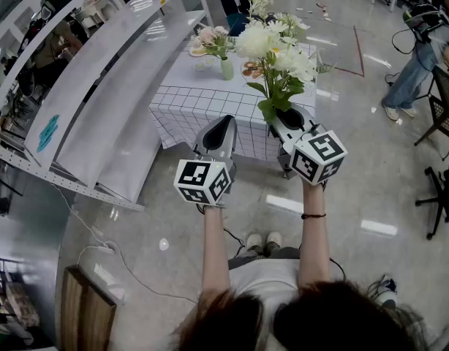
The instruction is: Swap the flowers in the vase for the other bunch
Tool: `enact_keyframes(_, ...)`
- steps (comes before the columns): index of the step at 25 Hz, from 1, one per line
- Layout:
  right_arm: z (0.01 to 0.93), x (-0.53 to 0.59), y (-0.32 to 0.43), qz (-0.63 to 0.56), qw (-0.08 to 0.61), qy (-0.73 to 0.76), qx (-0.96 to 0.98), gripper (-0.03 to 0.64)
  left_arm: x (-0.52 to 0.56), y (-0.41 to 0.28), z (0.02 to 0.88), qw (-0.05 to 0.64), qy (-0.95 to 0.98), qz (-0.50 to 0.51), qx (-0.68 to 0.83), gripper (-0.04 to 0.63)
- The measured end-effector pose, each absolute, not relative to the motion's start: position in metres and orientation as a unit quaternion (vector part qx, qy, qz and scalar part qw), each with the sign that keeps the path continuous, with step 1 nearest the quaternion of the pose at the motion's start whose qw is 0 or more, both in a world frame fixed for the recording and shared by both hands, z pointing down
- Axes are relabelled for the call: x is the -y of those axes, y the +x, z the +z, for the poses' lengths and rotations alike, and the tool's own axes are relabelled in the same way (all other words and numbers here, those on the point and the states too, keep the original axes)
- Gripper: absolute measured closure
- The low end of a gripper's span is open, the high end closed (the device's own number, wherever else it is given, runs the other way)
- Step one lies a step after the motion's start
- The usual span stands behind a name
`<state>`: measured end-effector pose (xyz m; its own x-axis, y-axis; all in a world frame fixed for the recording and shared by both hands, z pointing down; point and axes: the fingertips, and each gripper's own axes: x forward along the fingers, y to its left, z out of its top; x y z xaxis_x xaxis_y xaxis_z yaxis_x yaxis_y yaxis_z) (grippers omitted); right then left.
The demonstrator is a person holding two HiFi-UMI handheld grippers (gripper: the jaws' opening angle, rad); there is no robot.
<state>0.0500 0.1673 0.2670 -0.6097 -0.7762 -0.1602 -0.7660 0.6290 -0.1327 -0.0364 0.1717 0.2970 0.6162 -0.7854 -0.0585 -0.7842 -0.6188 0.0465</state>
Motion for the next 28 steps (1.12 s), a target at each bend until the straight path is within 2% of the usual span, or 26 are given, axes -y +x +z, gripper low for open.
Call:
enact_keyframes(13, 0.268, -0.169, 0.054, -0.018, 0.085, -0.424, -0.901, 0.566, -0.173, -0.030, 0.292, -0.001, 0.897, -0.036, 0.440, 0.572)
enact_keyframes(28, 0.278, -0.149, 0.071, -0.033, 0.086, -0.418, -0.904, 0.566, -0.156, -0.014, 0.308, 0.021, 0.890, -0.029, 0.455, 0.572)
